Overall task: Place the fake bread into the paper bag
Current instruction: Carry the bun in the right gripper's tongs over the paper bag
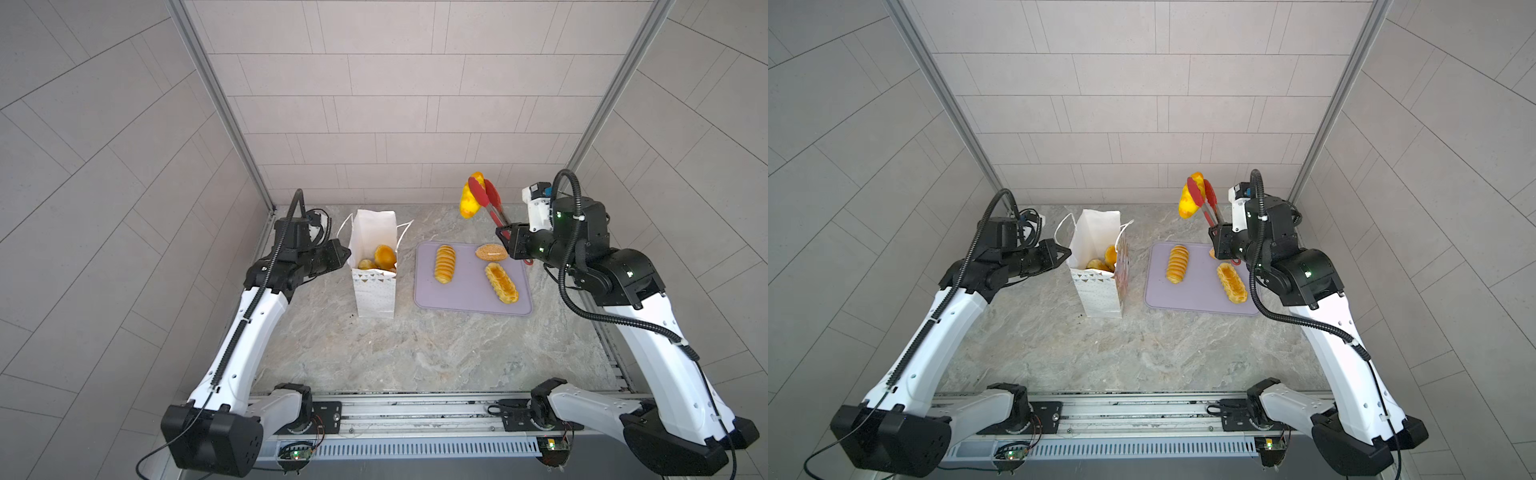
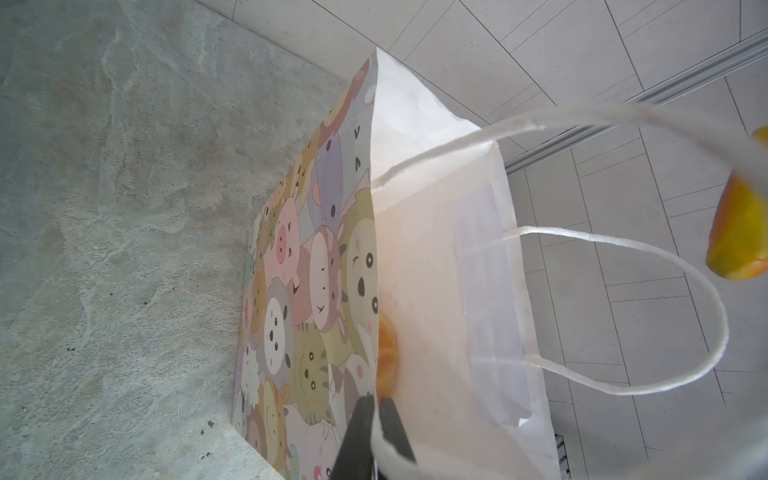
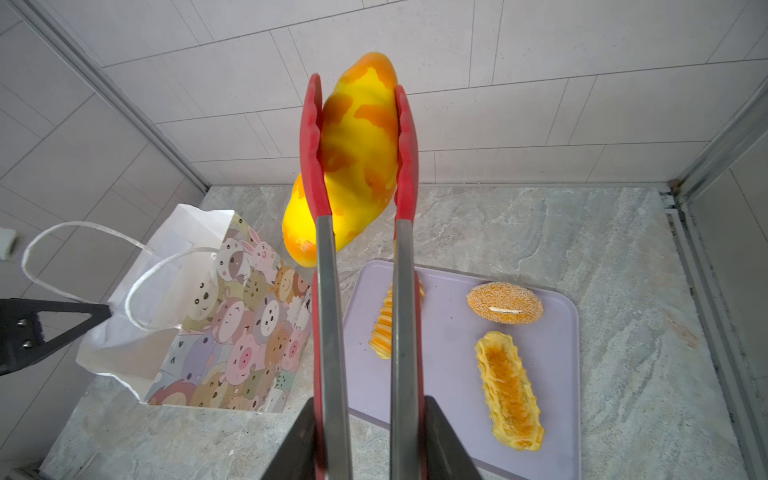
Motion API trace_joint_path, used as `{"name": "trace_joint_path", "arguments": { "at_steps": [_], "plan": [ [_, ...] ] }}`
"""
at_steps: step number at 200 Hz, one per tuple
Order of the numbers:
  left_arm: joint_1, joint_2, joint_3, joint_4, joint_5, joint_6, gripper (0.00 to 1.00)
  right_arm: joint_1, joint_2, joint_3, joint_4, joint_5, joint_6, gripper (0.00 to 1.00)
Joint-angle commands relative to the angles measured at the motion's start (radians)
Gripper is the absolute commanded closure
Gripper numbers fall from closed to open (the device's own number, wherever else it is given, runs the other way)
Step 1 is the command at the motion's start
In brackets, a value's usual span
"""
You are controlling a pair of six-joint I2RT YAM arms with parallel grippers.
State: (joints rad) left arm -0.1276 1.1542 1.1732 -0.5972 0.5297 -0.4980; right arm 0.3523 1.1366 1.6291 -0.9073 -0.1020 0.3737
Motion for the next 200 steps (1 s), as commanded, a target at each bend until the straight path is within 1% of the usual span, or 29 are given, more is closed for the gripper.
{"name": "trace_joint_path", "arguments": {
  "at_steps": [1, 56, 93, 125, 155, 200],
  "plan": [
    [-0.004, -0.019, 0.009, -0.013, -0.004, 0.002, 0.92, -0.003, -0.024, 0.027, 0.077, -0.058, -0.003, 0.64],
    [-0.004, -0.022, 0.011, -0.014, -0.007, -0.002, 0.92, 0.014, -0.019, 0.036, 0.13, -0.13, 0.017, 0.64],
    [-0.004, -0.022, 0.008, -0.015, -0.008, -0.004, 0.92, 0.058, 0.002, 0.041, 0.186, -0.179, 0.048, 0.64],
    [-0.004, -0.024, 0.006, -0.015, -0.009, -0.004, 0.92, 0.142, 0.039, 0.07, 0.203, -0.159, 0.044, 0.64],
    [-0.003, -0.024, 0.006, -0.016, -0.011, -0.004, 0.92, 0.24, 0.083, 0.112, 0.191, -0.108, 0.014, 0.64],
    [-0.004, -0.025, 0.005, -0.016, -0.012, -0.005, 0.92, 0.354, 0.149, 0.176, 0.157, -0.037, -0.028, 0.63]
  ]
}}
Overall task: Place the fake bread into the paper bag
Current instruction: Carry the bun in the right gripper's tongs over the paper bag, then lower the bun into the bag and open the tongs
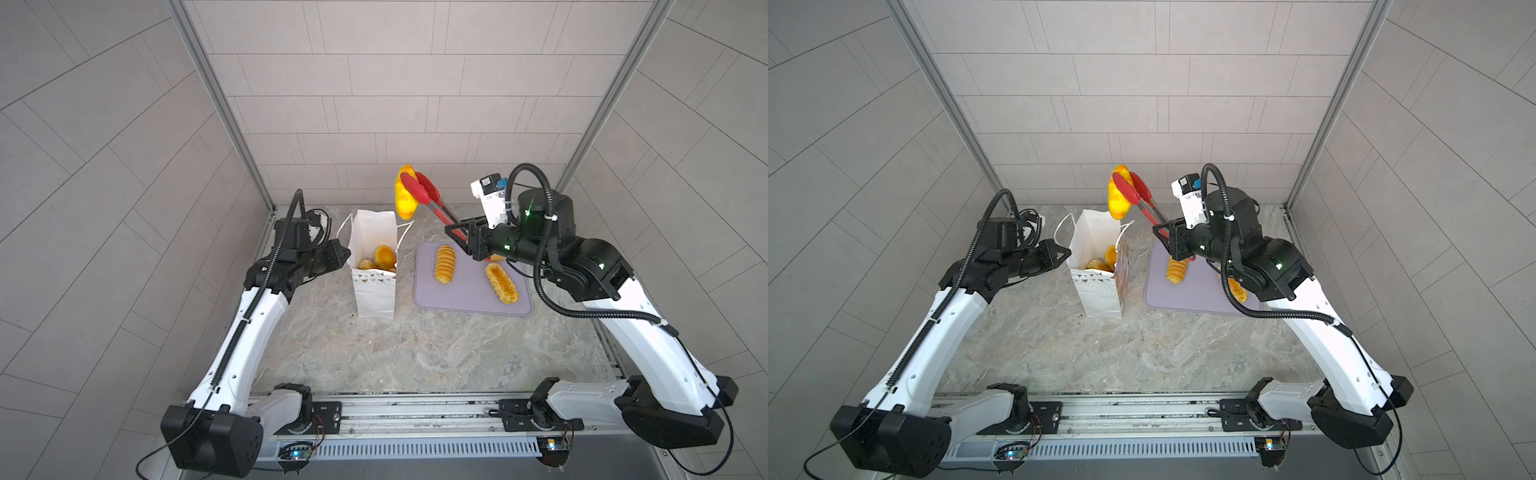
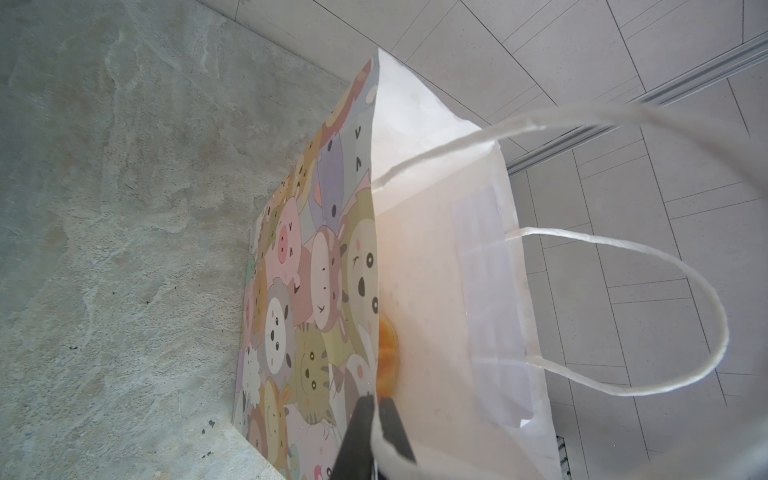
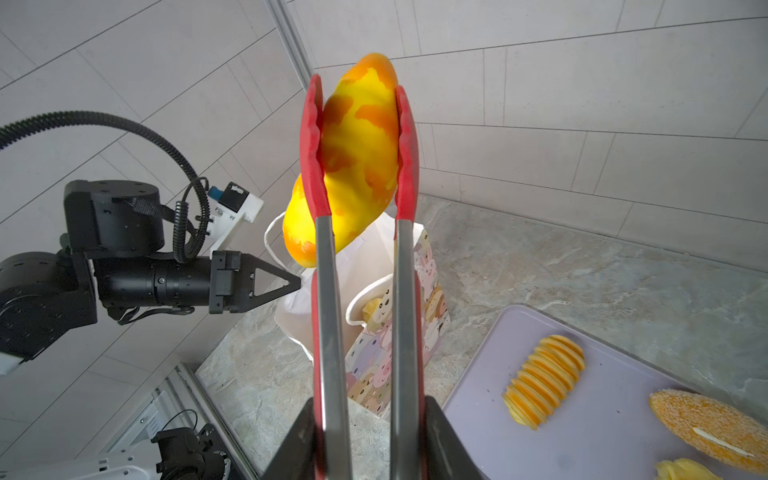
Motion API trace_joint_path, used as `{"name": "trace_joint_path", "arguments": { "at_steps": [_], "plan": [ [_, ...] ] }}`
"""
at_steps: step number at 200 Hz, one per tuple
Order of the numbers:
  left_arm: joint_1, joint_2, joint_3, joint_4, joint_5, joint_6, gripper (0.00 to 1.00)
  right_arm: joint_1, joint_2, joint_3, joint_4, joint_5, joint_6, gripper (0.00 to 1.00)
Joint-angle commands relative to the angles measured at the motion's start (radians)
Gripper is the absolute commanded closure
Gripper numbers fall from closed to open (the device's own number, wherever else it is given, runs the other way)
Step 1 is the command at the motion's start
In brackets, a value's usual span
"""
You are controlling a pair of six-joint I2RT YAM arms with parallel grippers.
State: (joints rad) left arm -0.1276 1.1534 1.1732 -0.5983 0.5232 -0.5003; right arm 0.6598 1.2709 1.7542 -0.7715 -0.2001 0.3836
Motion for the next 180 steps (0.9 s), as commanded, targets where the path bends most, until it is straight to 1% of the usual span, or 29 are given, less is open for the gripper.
{"name": "trace_joint_path", "arguments": {
  "at_steps": [1, 63, 109, 132, 180],
  "plan": [
    [-0.004, -0.024, 0.005, -0.014, -0.005, -0.002, 0.92, 0.048, 0.015, 0.053, 0.021, 0.063, -0.038, 0.63],
    [-0.004, -0.027, 0.006, -0.014, -0.005, -0.003, 0.92, 0.156, 0.108, 0.103, -0.036, 0.154, -0.088, 0.63],
    [-0.004, -0.024, 0.006, -0.014, -0.003, -0.004, 0.92, 0.205, 0.186, 0.139, -0.103, 0.232, -0.128, 0.63],
    [-0.004, -0.023, 0.006, -0.012, -0.002, -0.003, 0.92, 0.236, 0.224, 0.151, -0.13, 0.291, -0.15, 0.62],
    [-0.004, -0.023, 0.008, -0.011, 0.0, -0.003, 0.92, 0.261, 0.27, 0.156, -0.153, 0.36, -0.172, 0.6]
  ]
}}
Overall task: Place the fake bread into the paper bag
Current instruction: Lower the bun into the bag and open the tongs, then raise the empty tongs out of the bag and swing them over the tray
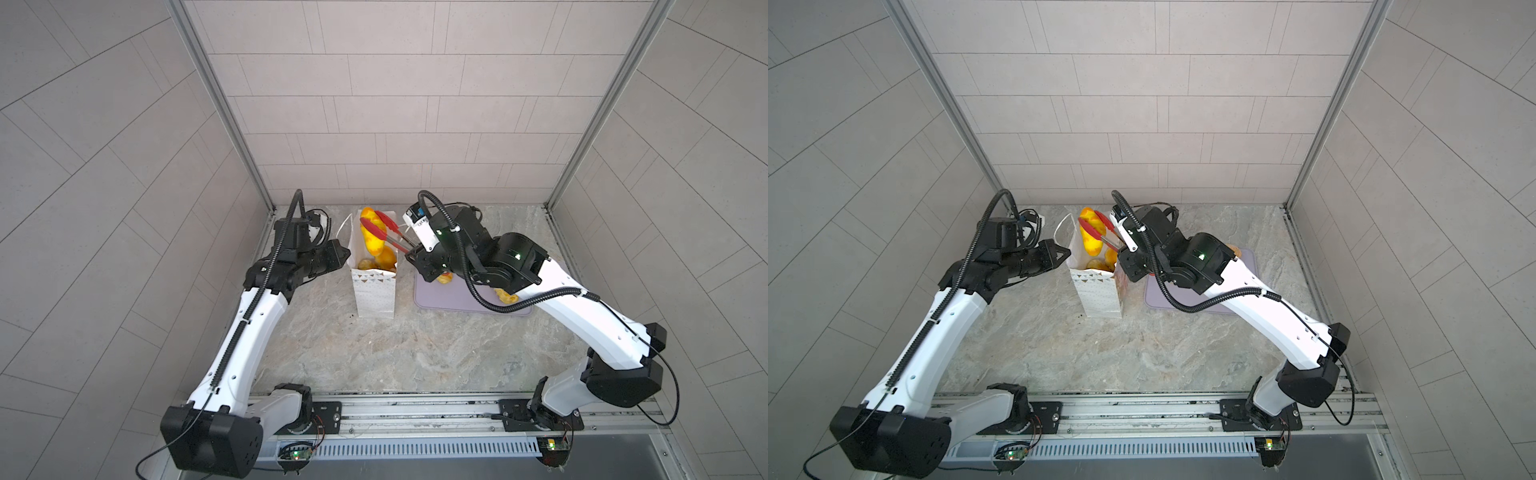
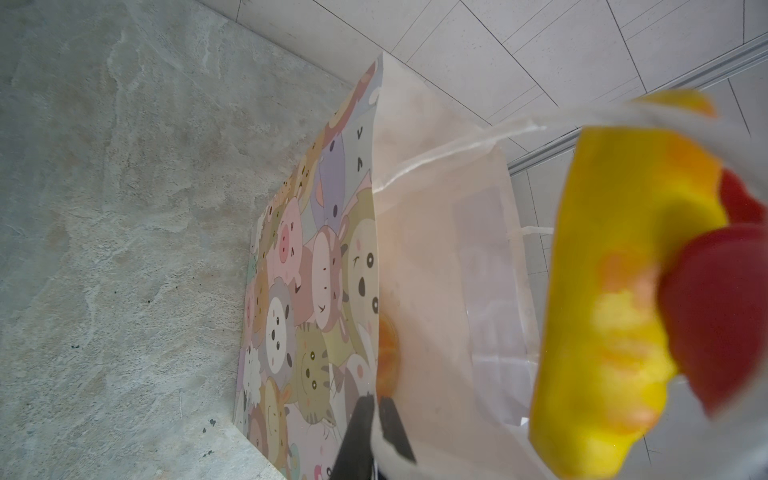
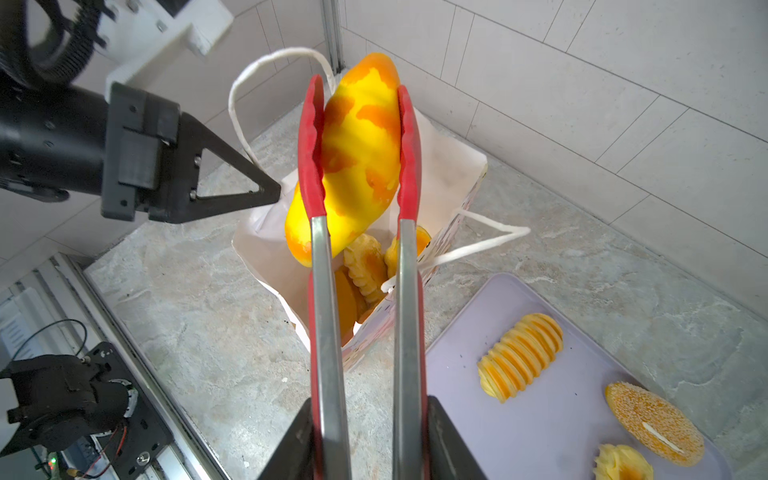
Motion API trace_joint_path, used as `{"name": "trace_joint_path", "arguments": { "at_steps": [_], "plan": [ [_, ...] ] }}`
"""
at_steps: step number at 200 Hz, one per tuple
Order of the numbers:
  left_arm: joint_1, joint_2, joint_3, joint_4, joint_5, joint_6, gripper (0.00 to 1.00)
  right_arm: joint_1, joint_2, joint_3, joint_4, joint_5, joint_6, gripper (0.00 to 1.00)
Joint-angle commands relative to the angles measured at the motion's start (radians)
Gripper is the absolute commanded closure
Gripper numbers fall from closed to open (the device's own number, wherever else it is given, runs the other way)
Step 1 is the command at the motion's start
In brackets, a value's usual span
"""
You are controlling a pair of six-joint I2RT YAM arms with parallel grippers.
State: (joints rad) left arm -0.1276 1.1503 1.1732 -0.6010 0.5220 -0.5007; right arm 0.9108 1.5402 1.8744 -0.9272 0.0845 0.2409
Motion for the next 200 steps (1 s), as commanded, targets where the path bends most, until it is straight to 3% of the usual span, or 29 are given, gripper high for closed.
{"name": "trace_joint_path", "arguments": {
  "at_steps": [1, 93, 134, 200],
  "plan": [
    [-0.004, -0.021, 0.008, -0.009, 0.001, -0.002, 0.92, 0.01, 0.001, 0.036, 0.002, 0.076, -0.029, 0.6],
    [-0.004, -0.02, 0.004, -0.007, 0.001, -0.002, 0.92, 0.016, 0.005, 0.033, 0.008, 0.073, -0.031, 0.48],
    [-0.004, -0.02, -0.001, -0.006, 0.001, -0.002, 0.92, 0.016, -0.015, 0.027, 0.018, 0.084, -0.026, 0.48],
    [-0.004, -0.024, -0.006, -0.008, 0.002, 0.002, 0.92, 0.007, -0.087, 0.001, 0.047, 0.213, -0.048, 0.48]
  ]
}}
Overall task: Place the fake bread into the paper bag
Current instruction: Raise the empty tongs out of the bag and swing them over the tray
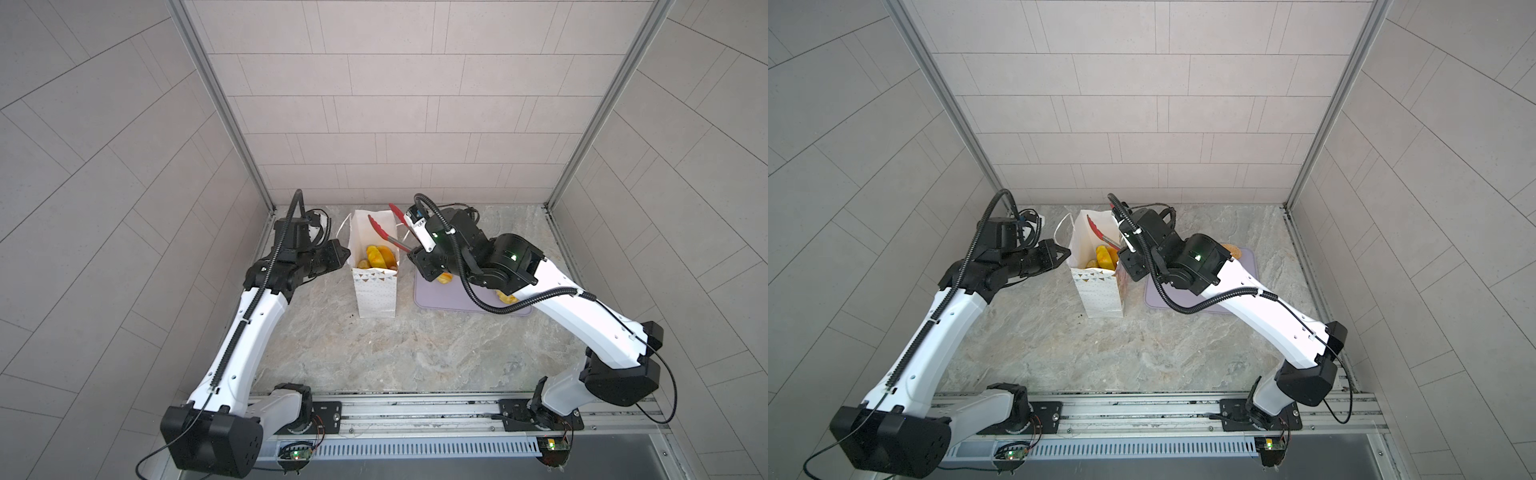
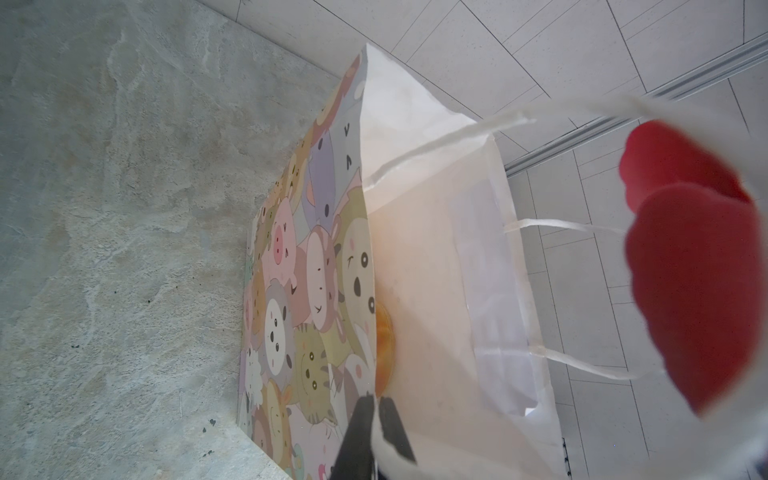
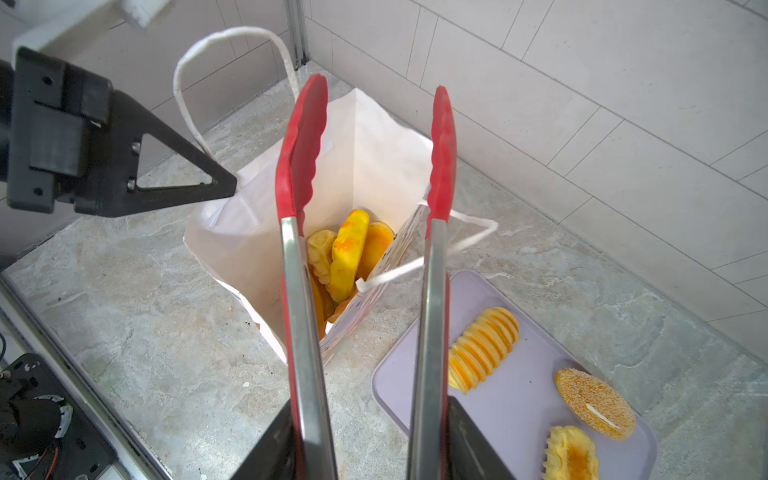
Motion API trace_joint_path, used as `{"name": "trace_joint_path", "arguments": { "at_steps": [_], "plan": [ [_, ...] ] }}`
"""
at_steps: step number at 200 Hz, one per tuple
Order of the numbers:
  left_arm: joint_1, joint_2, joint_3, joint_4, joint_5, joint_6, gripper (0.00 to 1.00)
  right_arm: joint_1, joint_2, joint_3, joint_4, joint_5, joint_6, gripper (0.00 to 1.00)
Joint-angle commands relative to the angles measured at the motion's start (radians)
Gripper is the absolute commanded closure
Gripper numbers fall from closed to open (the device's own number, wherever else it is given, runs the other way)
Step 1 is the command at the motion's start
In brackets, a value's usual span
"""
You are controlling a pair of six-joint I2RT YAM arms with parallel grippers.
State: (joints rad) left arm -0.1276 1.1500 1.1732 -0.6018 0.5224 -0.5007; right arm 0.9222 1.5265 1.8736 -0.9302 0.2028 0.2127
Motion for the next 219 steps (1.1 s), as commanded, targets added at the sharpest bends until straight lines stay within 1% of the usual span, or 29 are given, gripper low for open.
{"name": "trace_joint_path", "arguments": {
  "at_steps": [1, 22, 43, 82, 104, 130, 181, 219],
  "plan": [
    [-0.004, -0.025, -0.006, -0.006, 0.002, 0.001, 0.92, -0.005, -0.076, 0.001, 0.05, 0.097, -0.02, 0.48],
    [-0.004, -0.026, -0.006, -0.007, 0.002, 0.002, 0.92, -0.031, -0.117, -0.027, 0.066, 0.129, -0.015, 0.48],
    [-0.004, -0.026, -0.006, -0.007, 0.002, 0.002, 0.92, -0.077, -0.157, -0.06, 0.077, 0.125, 0.003, 0.48],
    [-0.003, -0.024, -0.004, -0.007, 0.004, 0.002, 0.92, -0.2, -0.223, -0.14, 0.082, 0.08, 0.051, 0.48],
    [-0.004, -0.023, -0.004, -0.007, 0.002, 0.004, 0.92, -0.276, -0.25, -0.192, 0.087, 0.037, 0.083, 0.49],
    [-0.004, -0.021, -0.004, -0.007, 0.002, 0.004, 0.92, -0.34, -0.273, -0.258, 0.1, 0.0, 0.108, 0.48],
    [-0.004, -0.02, -0.001, -0.009, 0.002, 0.004, 0.92, -0.406, -0.281, -0.385, 0.128, -0.028, 0.154, 0.48],
    [-0.004, -0.02, -0.001, -0.008, 0.002, 0.004, 0.92, -0.417, -0.261, -0.449, 0.143, -0.04, 0.189, 0.48]
  ]
}}
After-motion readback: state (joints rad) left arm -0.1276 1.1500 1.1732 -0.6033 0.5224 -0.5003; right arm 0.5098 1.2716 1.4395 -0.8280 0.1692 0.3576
